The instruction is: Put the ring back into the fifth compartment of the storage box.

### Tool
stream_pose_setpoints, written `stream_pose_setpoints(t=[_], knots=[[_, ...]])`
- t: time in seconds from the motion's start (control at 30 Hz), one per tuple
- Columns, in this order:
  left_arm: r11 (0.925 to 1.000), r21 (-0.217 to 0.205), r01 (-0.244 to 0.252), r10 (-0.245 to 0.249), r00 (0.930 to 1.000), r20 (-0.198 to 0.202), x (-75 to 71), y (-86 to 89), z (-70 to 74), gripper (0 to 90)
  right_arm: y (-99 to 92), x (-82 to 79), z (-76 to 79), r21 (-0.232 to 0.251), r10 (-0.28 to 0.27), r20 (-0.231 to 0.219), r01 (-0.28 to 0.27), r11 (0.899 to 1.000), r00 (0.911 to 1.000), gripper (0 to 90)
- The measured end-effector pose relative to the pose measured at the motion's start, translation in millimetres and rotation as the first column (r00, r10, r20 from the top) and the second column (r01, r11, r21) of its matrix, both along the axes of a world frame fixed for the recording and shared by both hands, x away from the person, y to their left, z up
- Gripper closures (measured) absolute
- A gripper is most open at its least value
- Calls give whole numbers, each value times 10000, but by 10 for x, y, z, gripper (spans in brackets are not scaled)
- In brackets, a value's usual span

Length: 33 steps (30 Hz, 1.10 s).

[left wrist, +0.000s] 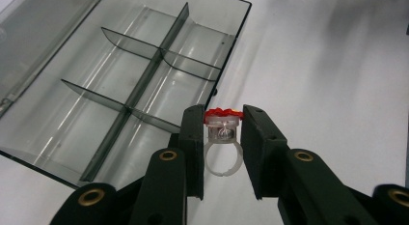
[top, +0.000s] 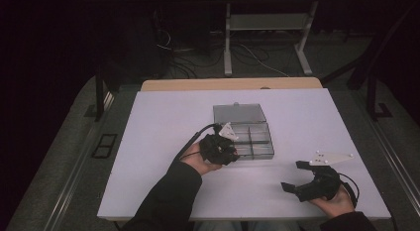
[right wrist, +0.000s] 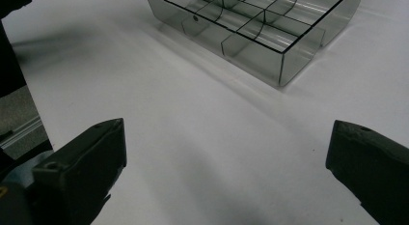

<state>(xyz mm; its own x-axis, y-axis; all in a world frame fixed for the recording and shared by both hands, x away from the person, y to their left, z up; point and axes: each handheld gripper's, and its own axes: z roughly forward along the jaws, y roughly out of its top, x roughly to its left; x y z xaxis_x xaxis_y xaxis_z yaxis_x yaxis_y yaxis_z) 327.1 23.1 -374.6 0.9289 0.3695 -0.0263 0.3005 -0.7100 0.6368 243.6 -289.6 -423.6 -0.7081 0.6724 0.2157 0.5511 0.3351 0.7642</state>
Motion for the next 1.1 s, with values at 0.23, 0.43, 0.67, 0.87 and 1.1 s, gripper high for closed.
stream_pose_setpoints(t=[0.23,0.43,0.67,0.87,1.1], knots=[[10000,10,-27,27,10000,27,43,-8,67,703,2,-3,0,0,5,-29,-5,10000,10000,1],[10000,57,69,-70,10000,66,93,-33,135,703,7,-3,-2,-9,20,-29,-20,10000,10000,1],[9998,159,119,-121,9999,122,163,-71,196,703,5,-2,-2,-6,32,11,-32,10000,10000,1],[10000,-11,-41,41,9999,151,241,-72,239,703,4,-3,0,8,21,-6,-21,10000,10000,1],[9997,-121,-195,196,9997,124,328,-66,255,702,2,1,-1,-2,27,-1,-27,10000,10000,1]])
